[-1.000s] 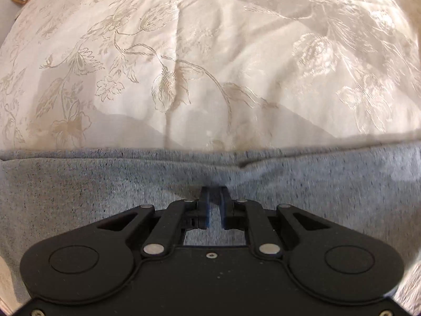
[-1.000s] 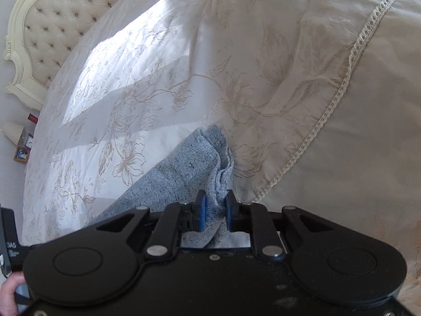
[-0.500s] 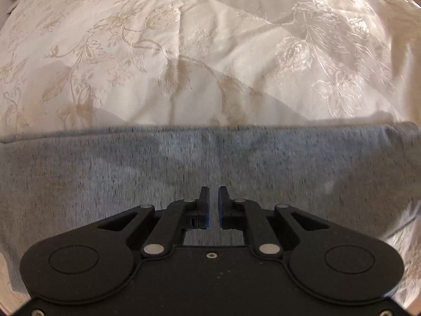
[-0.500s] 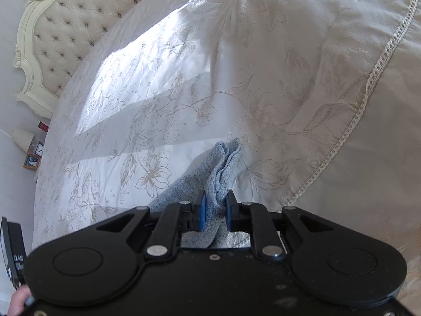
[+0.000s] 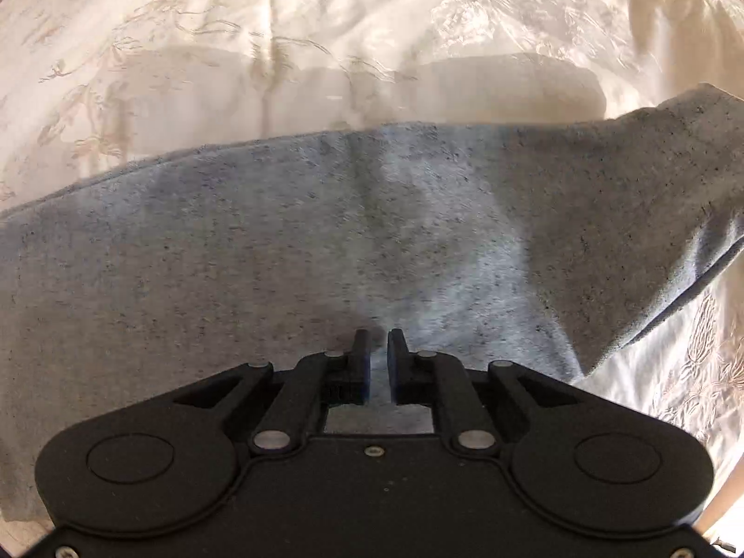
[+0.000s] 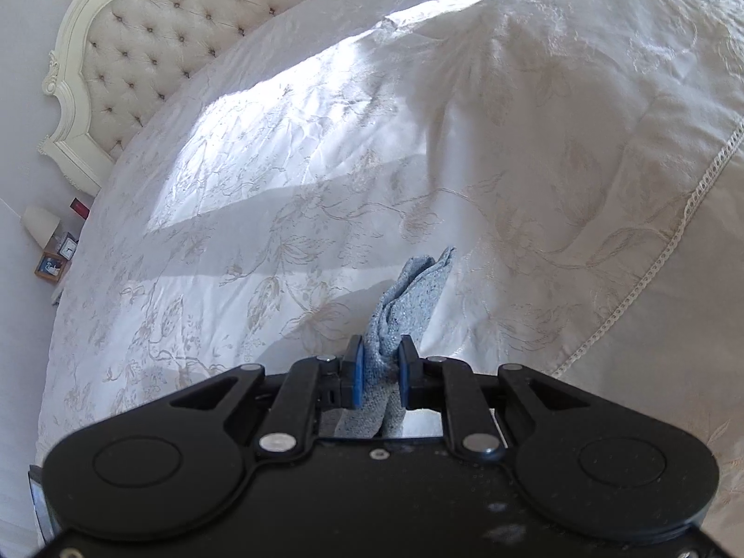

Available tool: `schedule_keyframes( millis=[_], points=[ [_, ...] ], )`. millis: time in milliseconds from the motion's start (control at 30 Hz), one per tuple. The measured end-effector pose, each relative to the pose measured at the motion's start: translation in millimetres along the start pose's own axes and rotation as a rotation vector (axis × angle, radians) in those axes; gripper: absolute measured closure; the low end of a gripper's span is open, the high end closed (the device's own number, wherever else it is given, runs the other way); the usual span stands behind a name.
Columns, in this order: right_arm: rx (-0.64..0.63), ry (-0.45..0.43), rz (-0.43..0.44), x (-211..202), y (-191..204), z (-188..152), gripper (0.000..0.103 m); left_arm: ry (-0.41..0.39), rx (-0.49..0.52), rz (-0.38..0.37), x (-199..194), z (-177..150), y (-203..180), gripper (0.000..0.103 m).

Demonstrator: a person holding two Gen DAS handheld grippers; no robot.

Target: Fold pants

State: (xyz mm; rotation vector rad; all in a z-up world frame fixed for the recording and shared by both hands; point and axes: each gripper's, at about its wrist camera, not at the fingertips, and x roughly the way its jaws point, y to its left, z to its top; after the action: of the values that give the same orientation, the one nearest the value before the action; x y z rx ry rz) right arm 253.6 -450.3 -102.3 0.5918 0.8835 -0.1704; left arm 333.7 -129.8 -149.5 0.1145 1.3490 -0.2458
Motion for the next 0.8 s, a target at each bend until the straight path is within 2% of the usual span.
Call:
schedule_keyframes(
  millis=[167, 300, 400, 533, 667, 700, 800],
  points=[
    [-0.086, -0.054, 0.032, -27.3, 75.2, -19.1, 0.087, -0.041, -0.008, 0.001, -25.8, -10.7, 65.8, 0.086],
    [-0.152, -0.054, 0.115, -37.4, 148.0, -52.2, 0.087, -0.059, -0.034, 0.028, -41.7, -26.0, 127.8, 0.086],
    [-0.187, -0.010, 0.207, -28.9, 204.3, -89.6, 0.087, -0.052, -0.079, 0.040, -47.5, -39.4, 172.8, 0.086],
    [-0.266, 0.098, 0.263, 5.6, 269.3, -152.4, 0.087, -0.030, -0.130, 0.083, -49.4, -55.5, 224.2, 0.086],
    [-0.337, 0.222, 0.237, 40.7, 309.6, -211.0, 0.087, -0.018, -0.170, 0.066, -50.8, -61.9, 254.4, 0.086],
    [-0.344, 0.235, 0.231, 43.1, 312.7, -218.5, 0.087, -0.017, -0.171, 0.059, -50.3, -60.1, 256.3, 0.086],
    [-0.343, 0.239, 0.167, 41.0, 309.1, -230.0, 0.077, -0.030, -0.135, 0.042, -50.0, -49.5, 250.3, 0.086]
  ],
)
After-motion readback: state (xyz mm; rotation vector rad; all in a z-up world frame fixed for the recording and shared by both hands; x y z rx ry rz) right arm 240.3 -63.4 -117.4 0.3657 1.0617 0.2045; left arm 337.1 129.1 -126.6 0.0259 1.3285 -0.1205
